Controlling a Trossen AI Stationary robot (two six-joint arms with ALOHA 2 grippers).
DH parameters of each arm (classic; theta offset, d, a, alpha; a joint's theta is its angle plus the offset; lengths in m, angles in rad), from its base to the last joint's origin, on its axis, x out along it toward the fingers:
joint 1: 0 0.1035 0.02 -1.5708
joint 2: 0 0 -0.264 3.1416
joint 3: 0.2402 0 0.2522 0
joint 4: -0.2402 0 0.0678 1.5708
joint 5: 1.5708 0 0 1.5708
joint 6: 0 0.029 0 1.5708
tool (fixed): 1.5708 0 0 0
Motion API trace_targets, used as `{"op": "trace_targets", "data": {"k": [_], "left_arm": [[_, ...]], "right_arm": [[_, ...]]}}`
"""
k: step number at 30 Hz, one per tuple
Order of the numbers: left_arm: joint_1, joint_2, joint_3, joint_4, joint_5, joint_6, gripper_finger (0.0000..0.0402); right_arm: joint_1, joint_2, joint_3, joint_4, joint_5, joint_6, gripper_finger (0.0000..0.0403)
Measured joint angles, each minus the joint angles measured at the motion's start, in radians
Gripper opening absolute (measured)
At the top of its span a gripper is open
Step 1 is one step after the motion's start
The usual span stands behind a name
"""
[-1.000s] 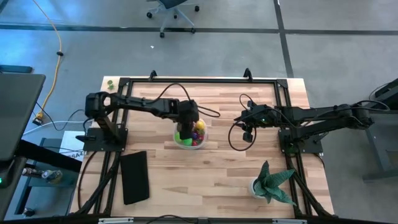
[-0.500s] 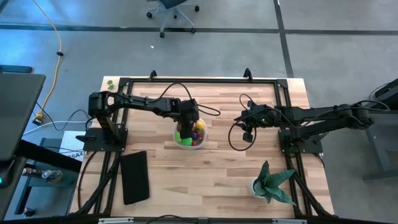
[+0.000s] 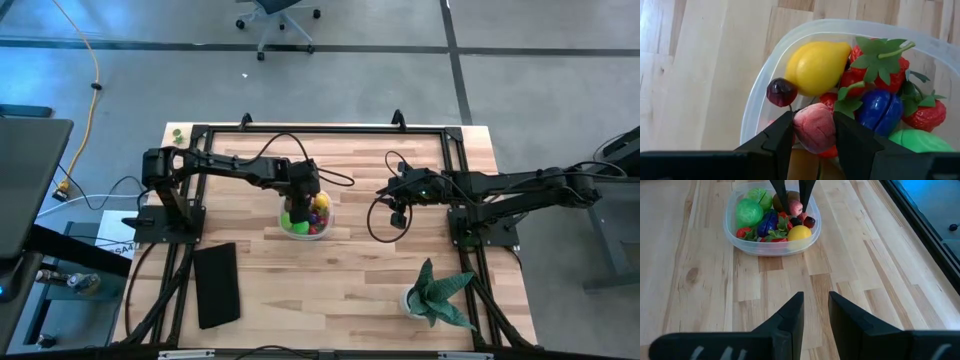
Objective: Pick and placing Produce into tupperware
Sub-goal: Put the peach into the transparent bin, then return to Home Position
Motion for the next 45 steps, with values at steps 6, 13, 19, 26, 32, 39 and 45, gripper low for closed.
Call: {"op": "trace_targets", "data": {"k": [6,13,19,26,32,39,45], "left_arm": [[0.000,0.000,0.000,0.000,0.000,0.000,0.0127],[0.000,0.000,0.000,0.005,0.000,-0.001,0.0127],[0.000,0.000,0.000,0.005,0.000,-0.002,0.0127],[0.000,-0.001,0.000,0.008,0.001,-0.005,0.0127],[0.000,-0.001,0.000,0.014,0.001,-0.006,0.0158],[-0.001,-0.006,0.000,0.004,-0.023,0.017,0.0219],[-0.001,-0.079,0.000,-0.010,-0.029,0.024,0.0224]], "right_arm": [[0.000,0.000,0.000,0.000,0.000,0.000,0.0079],[0.000,0.000,0.000,0.000,0.000,0.000,0.0079],[0.000,0.000,0.000,0.000,0.000,0.000,0.0079],[0.000,0.000,0.000,0.000,0.000,0.000,0.0079],[0.000,0.000,0.000,0.000,0.000,0.000,0.0079],[0.000,0.000,0.000,0.000,0.000,0.000,0.0079],[0.000,0.000,0.000,0.000,0.000,0.000,0.0079]]}}
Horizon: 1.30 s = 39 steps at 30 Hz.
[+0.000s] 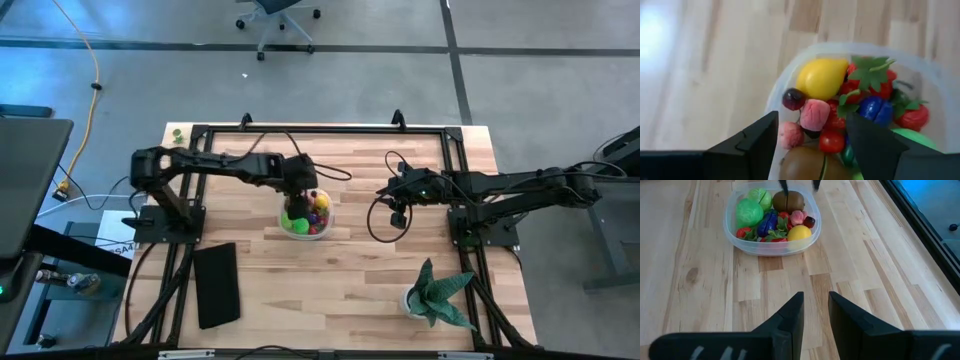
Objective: Pick and placing Produce into tupperware
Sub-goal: Return to Home Position
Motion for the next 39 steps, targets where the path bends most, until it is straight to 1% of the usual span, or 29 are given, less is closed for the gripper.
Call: {"op": "trace_targets", "data": {"k": [2,4,11,16,18,20,21,24,27,34,39], "left_arm": [[0.000,-0.053,0.000,-0.009,-0.028,0.025,0.0224],[0.000,-0.120,0.000,-0.037,-0.081,0.062,0.0224],[0.001,-0.332,0.001,-0.022,-0.335,0.264,0.0224],[0.011,-0.419,0.001,0.082,-0.493,0.345,0.0224],[0.040,-0.442,0.001,0.116,-0.507,0.354,0.0224],[0.078,-0.458,0.001,0.127,-0.496,0.320,0.0224],[0.102,-0.462,0.001,0.120,-0.474,0.288,0.0224],[0.167,-0.474,0.001,0.052,-0.375,0.176,0.0224],[0.208,-0.472,0.001,-0.036,-0.290,0.140,0.0225],[0.213,-0.437,0.000,-0.181,-0.193,0.130,0.0225],[0.217,-0.428,0.000,-0.192,-0.130,0.088,0.0225]], "right_arm": [[0.000,0.000,0.000,0.000,0.000,0.000,0.0079],[0.000,0.000,0.000,0.000,0.000,0.000,0.0079],[0.000,0.000,0.000,0.000,0.000,0.000,0.0079],[0.000,0.000,0.000,0.000,0.000,0.000,0.0079],[0.000,0.000,0.000,0.000,0.000,0.000,0.0079],[0.000,0.000,0.000,0.000,0.000,0.000,0.0079],[0.000,0.000,0.000,0.000,0.000,0.000,0.0079],[0.000,0.000,0.000,-0.001,0.000,0.000,0.0079],[0.000,0.000,0.000,-0.001,0.000,0.000,0.0079],[0.000,0.000,0.000,-0.002,0.000,0.000,0.0079],[0.000,0.000,0.000,-0.003,0.000,0.000,0.0079]]}}
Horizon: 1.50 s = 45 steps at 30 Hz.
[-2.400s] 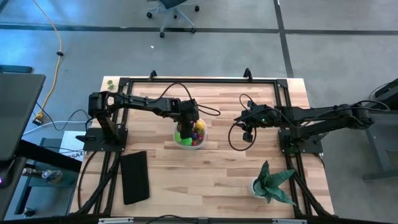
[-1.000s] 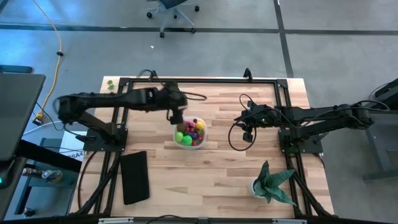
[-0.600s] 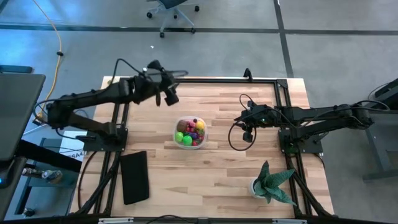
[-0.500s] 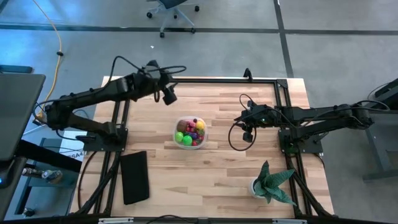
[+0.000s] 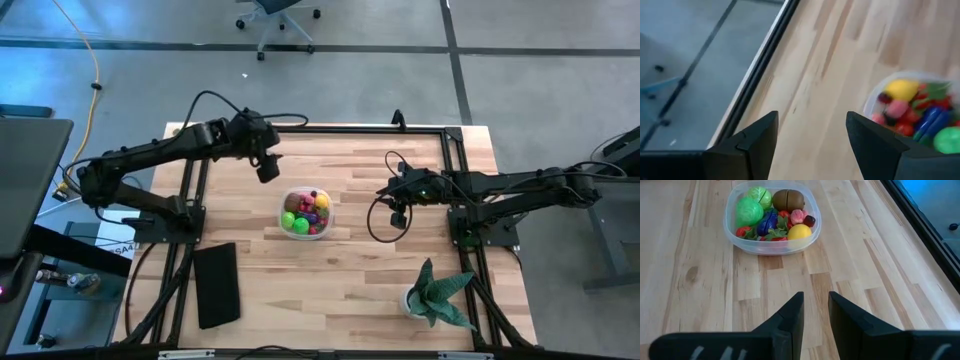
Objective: Pick and placing Produce into tupperware
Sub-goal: Return to Home Position
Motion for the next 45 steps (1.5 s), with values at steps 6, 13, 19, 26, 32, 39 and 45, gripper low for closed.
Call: {"op": "trace_targets", "data": {"k": [6,13,19,26,32,39,45], "left_arm": [[-0.001,-0.039,0.001,0.088,0.113,-0.042,0.0214],[-0.001,-0.184,0.000,0.085,0.140,-0.003,0.0124],[-0.001,-0.360,0.001,0.077,0.117,0.031,0.0041],[-0.002,-0.498,-0.048,0.073,0.141,-0.060,0.0013],[-0.002,-0.571,-0.117,0.064,0.247,-0.159,0.0013],[-0.001,-0.690,-0.180,0.072,0.238,-0.243,0.0008],[-0.001,-0.783,-0.215,0.032,0.230,-0.221,0.0001]], "right_arm": [[0.000,0.000,0.000,0.000,0.000,0.000,0.0079],[0.000,0.000,0.000,0.000,0.000,0.000,0.0079],[0.000,0.000,0.000,0.000,0.000,0.000,0.0079],[0.000,0.000,0.000,-0.001,0.000,0.000,0.0079],[0.000,0.000,0.000,-0.001,0.000,0.000,0.0079],[-0.001,0.000,0.000,0.008,0.013,0.001,0.0079],[-0.001,0.000,0.000,0.022,-0.002,0.105,0.0079]]}}
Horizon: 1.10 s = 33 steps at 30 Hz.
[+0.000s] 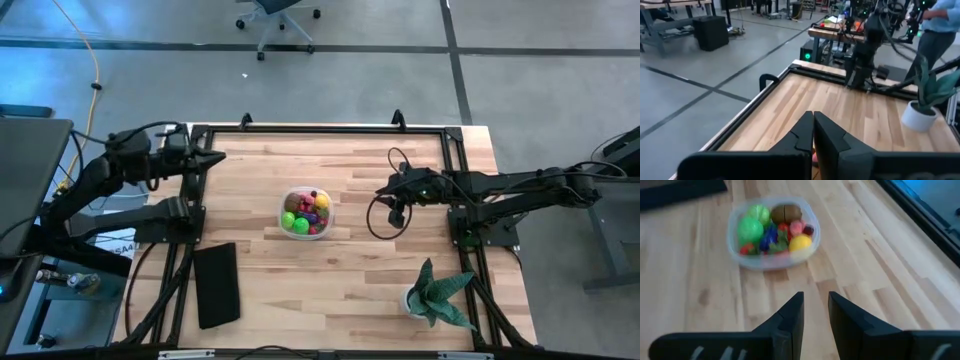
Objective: Pick and placing Produce into tupperware
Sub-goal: Return to Home Position
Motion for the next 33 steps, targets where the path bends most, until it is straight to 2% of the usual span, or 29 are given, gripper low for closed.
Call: {"op": "trace_targets", "data": {"k": [5,9,12,17,21,23,28,33], "left_arm": [[0.000,-0.117,-0.063,-0.011,-0.011,0.046,0.0001],[0.000,-0.230,-0.130,-0.009,-0.038,0.079,0.0002],[0.000,-0.313,-0.182,-0.002,-0.042,0.089,0.0001],[0.000,-0.452,-0.253,-0.001,-0.045,0.124,0.0001],[0.000,-0.467,-0.271,-0.037,-0.045,0.145,0.0001],[0.000,-0.457,-0.277,-0.006,-0.045,0.163,0.0001],[0.000,-0.458,-0.330,0.030,-0.049,0.172,0.0000],[0.000,-0.457,-0.412,0.163,-0.018,0.176,0.0000]], "right_arm": [[0.000,0.000,0.000,0.035,-0.002,0.129,0.0079],[0.000,0.000,0.000,0.070,-0.088,0.203,0.0079],[0.000,0.000,0.000,0.183,-0.122,0.237,0.0079],[-0.014,-0.039,0.000,0.429,-0.283,0.234,0.0079],[-0.050,-0.153,0.000,0.525,-0.312,0.243,0.0076],[-0.066,-0.235,0.001,0.546,-0.319,0.229,0.0066],[-0.087,-0.450,0.000,0.488,-0.294,0.159,0.0011],[-0.085,-0.573,0.001,0.411,-0.208,0.145,0.0007]]}}
